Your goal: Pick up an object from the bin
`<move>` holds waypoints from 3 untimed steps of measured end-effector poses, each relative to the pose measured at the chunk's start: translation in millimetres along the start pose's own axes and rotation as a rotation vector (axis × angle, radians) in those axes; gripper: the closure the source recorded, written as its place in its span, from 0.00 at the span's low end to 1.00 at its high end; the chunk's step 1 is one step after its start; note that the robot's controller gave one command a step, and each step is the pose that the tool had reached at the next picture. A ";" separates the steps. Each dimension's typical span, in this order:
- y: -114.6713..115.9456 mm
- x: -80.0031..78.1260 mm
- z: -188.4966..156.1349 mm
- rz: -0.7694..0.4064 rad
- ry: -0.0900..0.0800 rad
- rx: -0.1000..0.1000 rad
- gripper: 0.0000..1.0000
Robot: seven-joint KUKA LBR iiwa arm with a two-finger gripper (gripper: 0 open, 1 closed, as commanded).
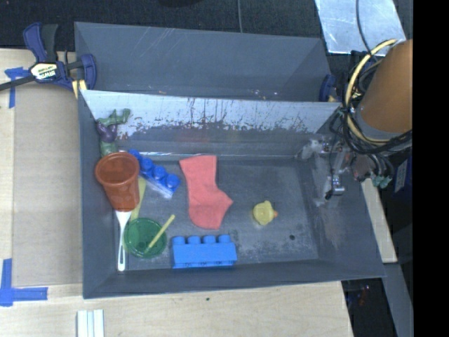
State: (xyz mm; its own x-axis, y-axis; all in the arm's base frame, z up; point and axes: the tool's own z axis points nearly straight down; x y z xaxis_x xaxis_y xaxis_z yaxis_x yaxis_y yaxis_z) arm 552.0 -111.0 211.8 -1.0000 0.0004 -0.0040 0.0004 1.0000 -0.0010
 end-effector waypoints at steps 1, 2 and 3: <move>52.6 15.0 39.0 0.069 -0.003 0.000 0.00; 53.5 23.6 108.8 0.033 -0.009 0.003 0.00; 170.1 8.3 135.9 0.093 -0.013 -0.002 1.00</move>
Offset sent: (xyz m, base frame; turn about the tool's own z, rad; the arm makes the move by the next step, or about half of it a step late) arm -0.0240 0.0530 -0.1068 0.0349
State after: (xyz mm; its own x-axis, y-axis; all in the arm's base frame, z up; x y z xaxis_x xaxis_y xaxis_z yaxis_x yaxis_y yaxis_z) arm 544.3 59.0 75.8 -0.9955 0.0934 -0.0167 0.0934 0.9956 0.0017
